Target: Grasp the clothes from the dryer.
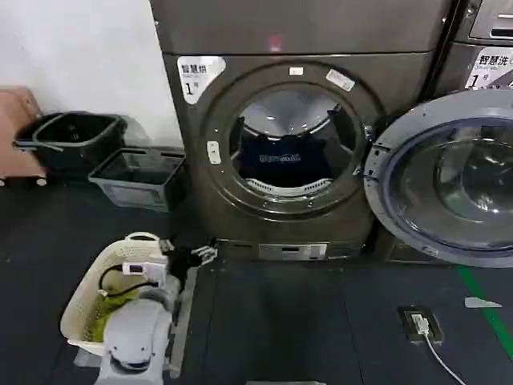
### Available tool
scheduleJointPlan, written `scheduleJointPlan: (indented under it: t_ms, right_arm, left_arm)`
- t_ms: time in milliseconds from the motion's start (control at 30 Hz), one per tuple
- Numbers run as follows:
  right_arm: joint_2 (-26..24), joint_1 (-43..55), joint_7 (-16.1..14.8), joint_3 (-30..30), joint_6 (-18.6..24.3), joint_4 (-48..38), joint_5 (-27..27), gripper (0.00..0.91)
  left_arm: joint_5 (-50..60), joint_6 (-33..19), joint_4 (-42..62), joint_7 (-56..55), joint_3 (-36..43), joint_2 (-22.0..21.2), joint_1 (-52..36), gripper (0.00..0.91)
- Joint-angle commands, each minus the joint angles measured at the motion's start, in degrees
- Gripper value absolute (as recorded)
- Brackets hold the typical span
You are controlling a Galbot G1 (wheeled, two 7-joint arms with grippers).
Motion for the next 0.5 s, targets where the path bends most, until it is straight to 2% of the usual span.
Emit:
scheduleJointPlan:
  t_ms: [33,67,100,167,300,500]
  right_arm:
    - [-0.08,0.01,2.02,-0.25,0.31,-0.18,-0.16,0.907]
    - [-0.11,-0.02,2.32,-0.58,1.84,-0.55,-0.17,0.907]
    - [0.01,-0.15,2.19,-1.29,5.6,-1.75,-0.69,0.907]
    - [0.35,-0.27,2.07,-1.83,6.03,-2.38,-2.66,0.907]
    - [0.46,-0.14,2.5,-1.77,7.04,-2.73,-2.19,0.907]
    - [0.11,-0.3,3.78,-1.46,6.0,-2.7,-1.06,0.907]
  left_arm:
    - [-0.16,2.81,-0.07,0.08,-0.08,0.0,0.02,0.907]
    - [-0.26,2.81,-0.11,0.1,-0.12,0.02,0.06,0.907]
    - [-0.24,2.81,-0.04,0.11,-0.18,0.09,0.08,0.907]
    - [-0.31,2.81,0.11,0.2,-0.32,0.17,0.12,0.907]
    - [-0.34,2.81,0.03,0.26,-0.34,0.08,0.16,0.907]
    - [-0.34,2.81,-0.19,0.34,-0.16,0.06,0.19,0.907]
